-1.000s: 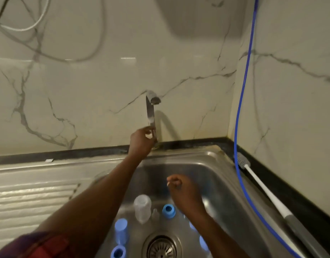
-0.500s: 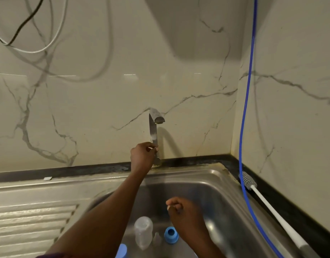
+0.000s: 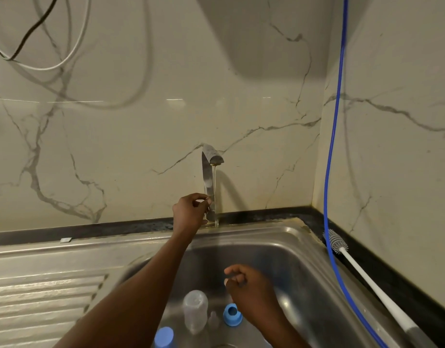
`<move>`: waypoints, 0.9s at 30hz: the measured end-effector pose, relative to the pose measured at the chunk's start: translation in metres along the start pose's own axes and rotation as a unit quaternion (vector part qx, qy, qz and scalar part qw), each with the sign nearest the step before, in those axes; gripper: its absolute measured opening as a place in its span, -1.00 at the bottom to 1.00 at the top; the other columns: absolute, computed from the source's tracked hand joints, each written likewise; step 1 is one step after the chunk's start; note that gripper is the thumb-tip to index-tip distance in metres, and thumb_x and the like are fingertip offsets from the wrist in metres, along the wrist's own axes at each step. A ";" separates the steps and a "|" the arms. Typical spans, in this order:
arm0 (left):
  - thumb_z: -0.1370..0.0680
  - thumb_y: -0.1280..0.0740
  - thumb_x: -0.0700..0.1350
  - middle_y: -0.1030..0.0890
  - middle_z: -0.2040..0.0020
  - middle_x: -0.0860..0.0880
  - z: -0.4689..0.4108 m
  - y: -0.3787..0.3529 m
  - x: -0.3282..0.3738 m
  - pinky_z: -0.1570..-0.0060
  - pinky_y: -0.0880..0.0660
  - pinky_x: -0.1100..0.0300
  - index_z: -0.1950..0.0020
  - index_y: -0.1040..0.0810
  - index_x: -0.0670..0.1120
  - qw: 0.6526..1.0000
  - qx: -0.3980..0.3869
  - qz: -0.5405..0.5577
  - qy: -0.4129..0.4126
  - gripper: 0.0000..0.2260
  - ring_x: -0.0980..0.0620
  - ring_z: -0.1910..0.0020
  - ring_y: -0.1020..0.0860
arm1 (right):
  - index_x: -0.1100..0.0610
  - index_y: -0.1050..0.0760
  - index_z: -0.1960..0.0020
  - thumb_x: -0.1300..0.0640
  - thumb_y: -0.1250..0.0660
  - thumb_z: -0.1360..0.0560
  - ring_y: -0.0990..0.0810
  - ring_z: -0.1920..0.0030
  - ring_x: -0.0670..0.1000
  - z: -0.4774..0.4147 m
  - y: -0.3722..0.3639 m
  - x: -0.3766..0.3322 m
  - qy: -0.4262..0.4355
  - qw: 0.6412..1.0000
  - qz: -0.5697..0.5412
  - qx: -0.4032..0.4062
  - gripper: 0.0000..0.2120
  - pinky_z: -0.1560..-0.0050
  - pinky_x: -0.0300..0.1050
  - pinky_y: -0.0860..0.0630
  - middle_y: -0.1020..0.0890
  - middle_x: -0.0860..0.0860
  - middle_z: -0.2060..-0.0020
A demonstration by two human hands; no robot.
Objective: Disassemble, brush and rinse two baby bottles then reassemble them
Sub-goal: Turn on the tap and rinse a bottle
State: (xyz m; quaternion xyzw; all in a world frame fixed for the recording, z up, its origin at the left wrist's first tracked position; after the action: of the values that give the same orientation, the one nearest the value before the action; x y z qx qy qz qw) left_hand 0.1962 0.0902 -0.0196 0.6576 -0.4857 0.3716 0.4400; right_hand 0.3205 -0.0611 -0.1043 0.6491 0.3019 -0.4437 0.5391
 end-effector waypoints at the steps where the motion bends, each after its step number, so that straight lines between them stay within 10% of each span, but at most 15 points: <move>1: -0.55 -0.42 -0.15 -0.69 0.19 -0.08 0.000 0.000 -0.001 0.15 -0.67 0.00 -0.11 -0.65 -0.11 1.000 0.000 -0.001 -0.003 -0.85 -0.05 0.20 -0.68 | -0.09 -0.53 0.09 0.14 -0.35 -0.49 -0.61 0.15 -0.08 0.000 0.000 0.000 -0.005 1.000 -0.008 -0.001 -0.89 -0.04 -0.12 -0.59 -0.66 -0.07 0.17; 5: -0.54 -0.44 -0.11 -0.69 0.21 -0.08 -0.001 0.002 0.000 0.11 -0.66 -0.06 -0.06 -0.67 -0.11 1.000 0.007 -0.002 -0.003 -0.86 -0.03 0.23 -0.67 | -0.05 -0.55 -0.06 0.15 -0.37 -0.48 -0.65 0.12 -0.02 0.000 -0.003 0.001 -0.006 0.999 -0.028 -0.018 -0.81 -0.10 0.02 -0.59 -0.65 -0.06 0.26; 13: -0.54 -0.44 -0.16 -0.69 0.18 -0.10 -0.005 0.003 0.005 0.12 -0.67 -0.01 0.15 -0.64 -0.02 1.000 0.017 0.001 0.011 -0.92 -0.07 0.22 -0.69 | 0.02 -0.37 -0.43 0.25 -0.34 -0.53 -0.62 -0.10 -0.06 0.005 -0.006 -0.001 0.004 0.992 -0.094 -0.081 -0.51 -0.14 -0.18 -0.56 -0.56 -0.02 -0.17; 27: -0.52 -0.44 0.02 -0.65 0.04 -0.03 0.023 0.012 -0.022 0.12 -0.65 0.03 -0.22 -0.52 -0.03 0.999 -0.030 -0.018 0.014 -0.68 0.00 0.10 -0.66 | 0.02 -0.41 -0.41 0.21 -0.33 -0.54 -0.62 -0.06 -0.05 -0.003 -0.001 0.007 0.013 0.998 -0.063 -0.024 -0.55 -0.09 -0.04 -0.61 -0.58 -0.04 -0.17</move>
State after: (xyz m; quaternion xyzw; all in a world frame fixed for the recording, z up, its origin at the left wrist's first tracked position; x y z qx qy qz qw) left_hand 0.1805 0.0736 -0.0455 0.6476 -0.4786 0.3577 0.4729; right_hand 0.3230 -0.0587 -0.1112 0.6213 0.3599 -0.4610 0.5214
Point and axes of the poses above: each hand's wrist, its own z-axis away from the middle knuckle, its own y-axis out of the back of the hand, x = y × z, the point moved 3 cm from there along -z, towards the middle knuckle
